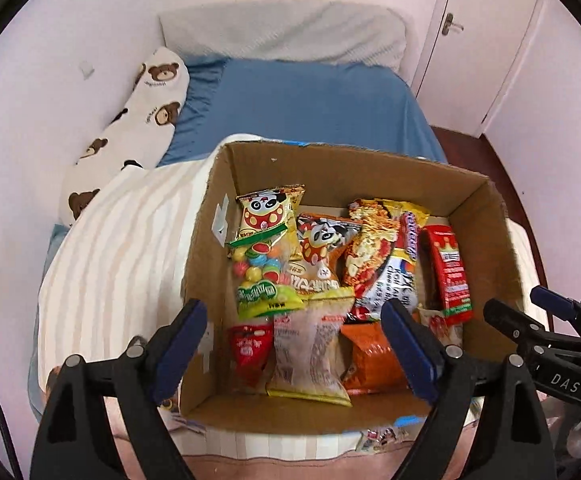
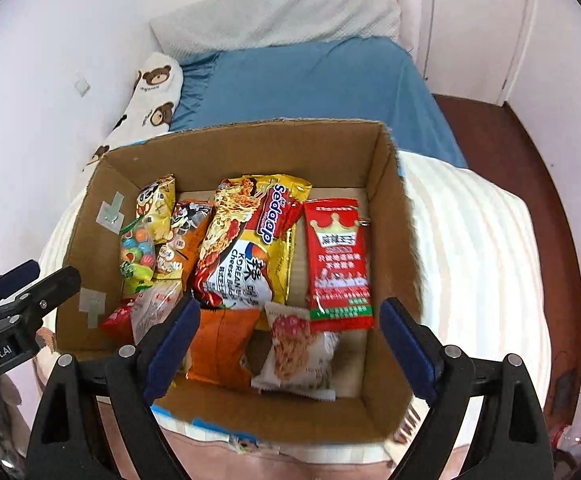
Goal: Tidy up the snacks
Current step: 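Grasp the small clear packet with the left tool while the right tool grasps the Franzzi cookie pack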
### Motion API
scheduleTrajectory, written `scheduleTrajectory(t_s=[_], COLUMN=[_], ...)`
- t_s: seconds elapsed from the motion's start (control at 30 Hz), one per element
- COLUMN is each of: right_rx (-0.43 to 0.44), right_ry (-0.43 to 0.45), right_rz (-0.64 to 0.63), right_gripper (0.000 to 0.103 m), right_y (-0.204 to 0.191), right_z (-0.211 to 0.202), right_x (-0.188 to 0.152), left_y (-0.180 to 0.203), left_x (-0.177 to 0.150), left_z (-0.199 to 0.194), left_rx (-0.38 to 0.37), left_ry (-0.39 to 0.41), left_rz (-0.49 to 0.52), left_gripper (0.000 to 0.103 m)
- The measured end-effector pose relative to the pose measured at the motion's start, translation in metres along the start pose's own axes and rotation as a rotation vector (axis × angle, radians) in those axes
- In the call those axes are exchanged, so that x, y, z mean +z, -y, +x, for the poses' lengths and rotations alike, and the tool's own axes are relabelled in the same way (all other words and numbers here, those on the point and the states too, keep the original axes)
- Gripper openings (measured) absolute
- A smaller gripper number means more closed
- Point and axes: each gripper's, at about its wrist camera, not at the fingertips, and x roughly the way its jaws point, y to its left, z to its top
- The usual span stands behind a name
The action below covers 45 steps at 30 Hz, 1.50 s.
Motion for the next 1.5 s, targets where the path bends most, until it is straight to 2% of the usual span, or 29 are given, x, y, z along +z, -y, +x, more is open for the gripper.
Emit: scheduleTrajectory(t_s=[0.43, 0.57, 0.67, 0.87, 1.07, 1.2, 1.33, 1.5], right_rx=[-0.012, 0.016, 0.013, 0.000, -0.016, -0.015, 0.055, 0.111], right_ry=[0.134, 0.140, 0.124, -0.002, -0.131, -0.195, -0.235, -0.317], right_rz=[-0.019, 0.017, 0.053, 0.153, 0.107, 0.051, 0.058, 0.020], right_gripper=[0.093, 0.093, 0.093, 0.093, 0.091, 0.067, 0.067, 0.068], right_y=[-0.001, 0.009, 0.028, 0.089, 0.127, 0.140, 0.143, 0.125], right_z=[-0.084, -0.099, -0.099, -0.053, 0.022, 0.066, 0.092, 0.109], right_x=[-0.049, -0.066, -0.082, -0.118, -0.132, -0.133, -0.133, -0.144], left_y=[0.022, 0.032, 0.042, 0.065, 0.088, 0.088, 0.080, 0.078], left_x=[-0.040, -0.059, -0.076, -0.116, -0.143, -0.156, -0.169, -0.176], left_z=[-0.077, -0.089, -0.084, -0.034, 0.020, 0.044, 0.062, 0.081], left_rx=[0.004, -0.031, -0.049, -0.061, -0.021, 0.004, 0.017, -0.037], left_ry=[0.143, 0.141, 0.112, -0.018, -0.112, -0.168, -0.228, -0.287], left_rz=[0.045, 0.042, 0.039, 0.039, 0.050, 0.032, -0.005, -0.057], left_gripper=[0.089, 0.089, 0.089, 0.089, 0.089, 0.089, 0.089, 0.089])
